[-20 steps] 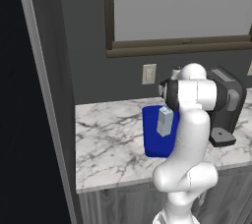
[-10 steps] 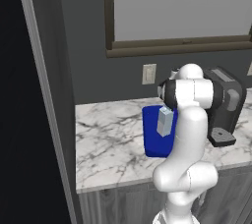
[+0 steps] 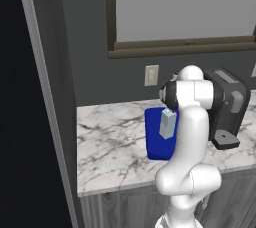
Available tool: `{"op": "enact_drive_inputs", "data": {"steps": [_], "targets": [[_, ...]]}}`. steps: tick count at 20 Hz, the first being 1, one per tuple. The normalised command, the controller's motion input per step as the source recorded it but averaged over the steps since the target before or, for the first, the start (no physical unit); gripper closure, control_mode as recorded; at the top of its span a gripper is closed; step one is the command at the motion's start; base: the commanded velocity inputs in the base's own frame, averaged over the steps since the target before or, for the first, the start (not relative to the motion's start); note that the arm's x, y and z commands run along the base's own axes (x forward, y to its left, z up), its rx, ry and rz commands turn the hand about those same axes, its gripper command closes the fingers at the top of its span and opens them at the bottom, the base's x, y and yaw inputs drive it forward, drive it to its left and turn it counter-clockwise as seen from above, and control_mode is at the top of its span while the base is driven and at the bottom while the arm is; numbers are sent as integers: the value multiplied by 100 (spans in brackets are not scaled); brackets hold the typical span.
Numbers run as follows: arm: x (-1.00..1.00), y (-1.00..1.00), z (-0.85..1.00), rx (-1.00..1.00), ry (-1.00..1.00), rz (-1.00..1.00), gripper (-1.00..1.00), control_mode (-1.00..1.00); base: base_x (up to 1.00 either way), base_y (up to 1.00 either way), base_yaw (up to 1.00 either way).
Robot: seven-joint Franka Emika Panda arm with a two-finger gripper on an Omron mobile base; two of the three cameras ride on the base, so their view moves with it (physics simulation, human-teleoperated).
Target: Take out the milk from the fridge and place it on the tray on the counter. Then take the sugar cube near the tray and place it in the tray.
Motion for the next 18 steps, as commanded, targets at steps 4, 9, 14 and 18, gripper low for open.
{"op": "enact_drive_inputs", "data": {"steps": [4, 9, 14, 18], "targets": [[12, -23, -8, 0, -5, 0, -100, -100, 0, 0, 0], [1, -7, -22, 0, -2, 0, 100, -100, 0, 0, 0], [0, -8, -24, 0, -2, 0, 100, -100, 0, 0, 0], [0, -4, -10, 0, -4, 0, 100, -100, 0, 0, 0]]}}
